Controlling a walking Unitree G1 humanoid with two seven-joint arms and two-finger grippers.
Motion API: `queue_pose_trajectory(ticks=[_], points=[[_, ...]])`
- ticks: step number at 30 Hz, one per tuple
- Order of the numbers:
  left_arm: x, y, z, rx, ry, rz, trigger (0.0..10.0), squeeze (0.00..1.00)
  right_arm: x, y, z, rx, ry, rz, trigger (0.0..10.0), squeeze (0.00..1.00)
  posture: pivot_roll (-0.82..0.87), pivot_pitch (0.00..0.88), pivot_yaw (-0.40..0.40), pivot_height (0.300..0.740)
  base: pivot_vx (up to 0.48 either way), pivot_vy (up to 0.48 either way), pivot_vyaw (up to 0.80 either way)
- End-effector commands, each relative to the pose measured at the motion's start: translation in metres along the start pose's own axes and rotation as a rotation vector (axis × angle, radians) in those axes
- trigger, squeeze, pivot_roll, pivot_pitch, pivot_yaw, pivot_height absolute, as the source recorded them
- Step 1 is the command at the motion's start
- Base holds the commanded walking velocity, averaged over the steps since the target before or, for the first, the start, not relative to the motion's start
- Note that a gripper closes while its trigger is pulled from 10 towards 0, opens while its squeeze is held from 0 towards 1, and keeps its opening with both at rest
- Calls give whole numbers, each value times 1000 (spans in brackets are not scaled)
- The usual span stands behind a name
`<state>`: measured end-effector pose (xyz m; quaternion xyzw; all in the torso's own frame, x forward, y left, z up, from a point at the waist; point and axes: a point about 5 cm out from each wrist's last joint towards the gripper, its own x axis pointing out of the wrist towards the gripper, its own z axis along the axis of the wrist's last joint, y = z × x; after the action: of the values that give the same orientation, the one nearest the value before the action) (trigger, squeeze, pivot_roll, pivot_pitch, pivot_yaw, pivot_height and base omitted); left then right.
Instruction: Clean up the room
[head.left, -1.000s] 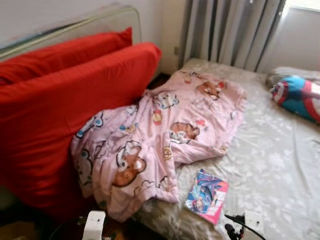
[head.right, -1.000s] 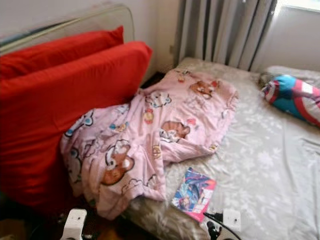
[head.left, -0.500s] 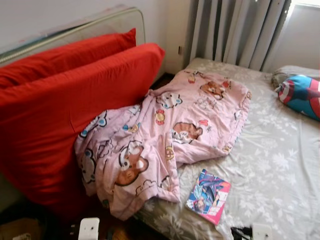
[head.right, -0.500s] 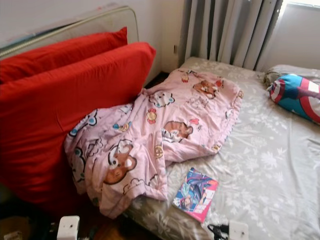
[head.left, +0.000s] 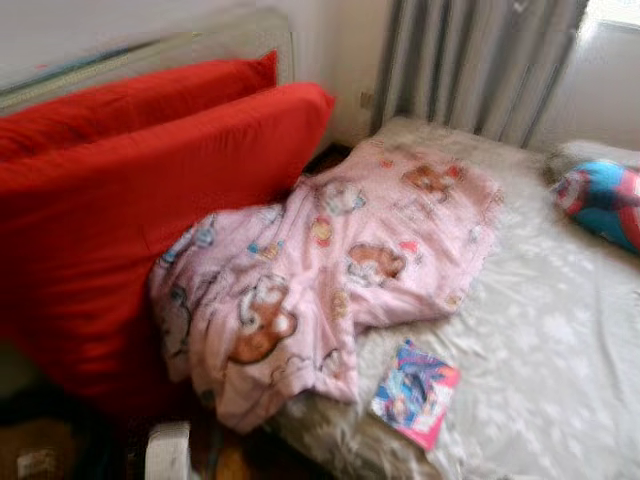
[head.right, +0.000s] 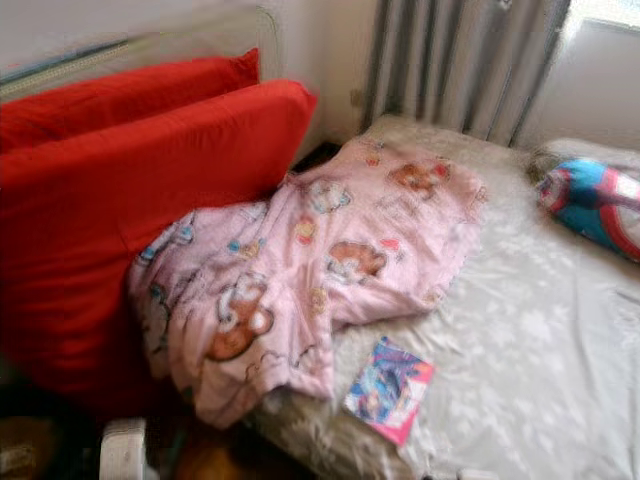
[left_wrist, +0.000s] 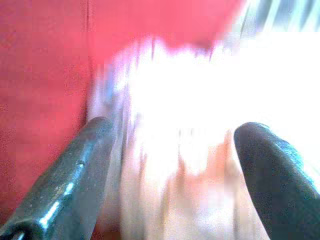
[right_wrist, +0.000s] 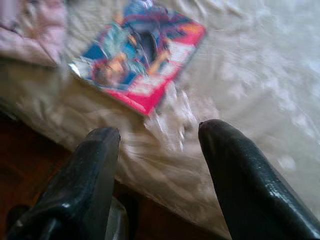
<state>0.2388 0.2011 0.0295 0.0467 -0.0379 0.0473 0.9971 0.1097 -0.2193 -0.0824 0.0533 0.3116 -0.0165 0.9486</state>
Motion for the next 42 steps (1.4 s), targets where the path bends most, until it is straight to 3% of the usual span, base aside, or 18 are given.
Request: queue_pose_trajectory(ticks=[1,8,14,19,20,21,22,31,36,42], points=[[-9,2,-5,6,25,-3,10000,0,-5,-4,-4,3,1,-7,10000,0,-28,0,-69,740,0,0,0],[2,6,13,13,-22,-27,10000,0,-10,-3,-7,16,-20,-12,10000,0,-36,0,-50,740,0,0,0],[-2,10,23,32,-21,-25,10000,0,-13,0,-4,-20,-84,-9,10000,0,-45,0,-32,740,0,0,0],[-3,8,26,32,-22,-28,10000,0,-15,1,0,13,-144,13,10000,0,-41,15,-32,740,0,0,0],[-2,8,28,30,-21,-27,10000,0,15,16,47,-34,-328,52,10000,0,-38,21,-34,740,0,0,0],[-2,7,29,28,-22,-26,10000,0,51,51,147,-94,-643,113,10000,0,-32,27,-35,740,0,0,0],[-1,6,31,26,-21,-26,10000,0,57,64,183,-103,-742,136,10000,0,-30,29,-35,740,0,0,0],[-2,6,35,21,-10,-19,10000,0,55,78,214,-77,-854,153,10000,0,-34,44,-38,740,0,0,0],[-3,6,35,20,0,-15,10000,0,54,75,211,-86,-829,134,10000,0,-38,47,-39,740,0,0,0],[-10,13,31,28,28,1,10000,0,47,56,186,-85,-742,56,10000,0,-48,53,-46,740,0,0,0]])
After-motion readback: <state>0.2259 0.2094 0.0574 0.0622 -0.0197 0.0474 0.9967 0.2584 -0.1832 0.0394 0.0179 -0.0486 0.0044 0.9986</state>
